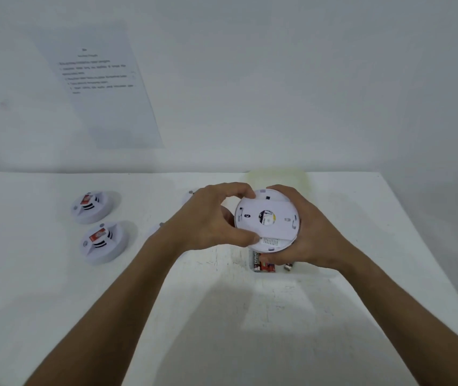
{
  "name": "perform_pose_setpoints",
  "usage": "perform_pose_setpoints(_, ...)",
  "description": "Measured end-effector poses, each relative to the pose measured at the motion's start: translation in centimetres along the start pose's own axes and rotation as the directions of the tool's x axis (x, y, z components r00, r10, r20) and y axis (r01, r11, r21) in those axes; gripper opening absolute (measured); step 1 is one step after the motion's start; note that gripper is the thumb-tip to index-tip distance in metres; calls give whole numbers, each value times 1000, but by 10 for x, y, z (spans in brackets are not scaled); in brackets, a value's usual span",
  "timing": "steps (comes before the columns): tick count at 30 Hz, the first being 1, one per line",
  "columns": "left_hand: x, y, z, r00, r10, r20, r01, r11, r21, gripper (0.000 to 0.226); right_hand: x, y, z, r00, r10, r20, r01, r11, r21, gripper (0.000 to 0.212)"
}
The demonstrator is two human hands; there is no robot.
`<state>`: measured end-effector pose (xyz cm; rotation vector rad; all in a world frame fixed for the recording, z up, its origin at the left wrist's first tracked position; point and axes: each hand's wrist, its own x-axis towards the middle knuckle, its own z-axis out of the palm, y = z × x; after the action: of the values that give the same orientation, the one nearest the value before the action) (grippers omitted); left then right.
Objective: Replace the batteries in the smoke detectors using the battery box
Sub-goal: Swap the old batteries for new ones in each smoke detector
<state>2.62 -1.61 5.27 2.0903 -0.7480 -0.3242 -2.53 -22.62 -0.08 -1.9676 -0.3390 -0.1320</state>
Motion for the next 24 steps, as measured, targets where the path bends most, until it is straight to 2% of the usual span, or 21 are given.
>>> perform_pose_setpoints(3,-4,3,10,999,8,-37,-6,998,60,52,-4,4,1,999,-34,-32,34,999,15,93)
perform_pose_setpoints(7,-4,1,14,996,53,-70,-41,987,156,55,-6,13,2,999,-39,-35,40,999,36,96)
perform_pose_setpoints(12,-2,-6,10,990,144,0,-137,941,309,54,-5,22,4,1000,10,-24,-8,998,60,96)
perform_pose_setpoints(15,-5,-14,4,981,175,-85,-138,934,329,54,-7,29,2,997,20,-75,-16,998,55,99)
perform_pose_setpoints(18,-12,-34,0,968,138,-209,-63,942,328,54,-15,34,-3,996,45,-77,-39,997,69,100)
perform_pose_setpoints(24,-47,-84,5,944,-123,-307,216,932,290,58,-31,36,-14,990,123,-67,-120,991,54,99)
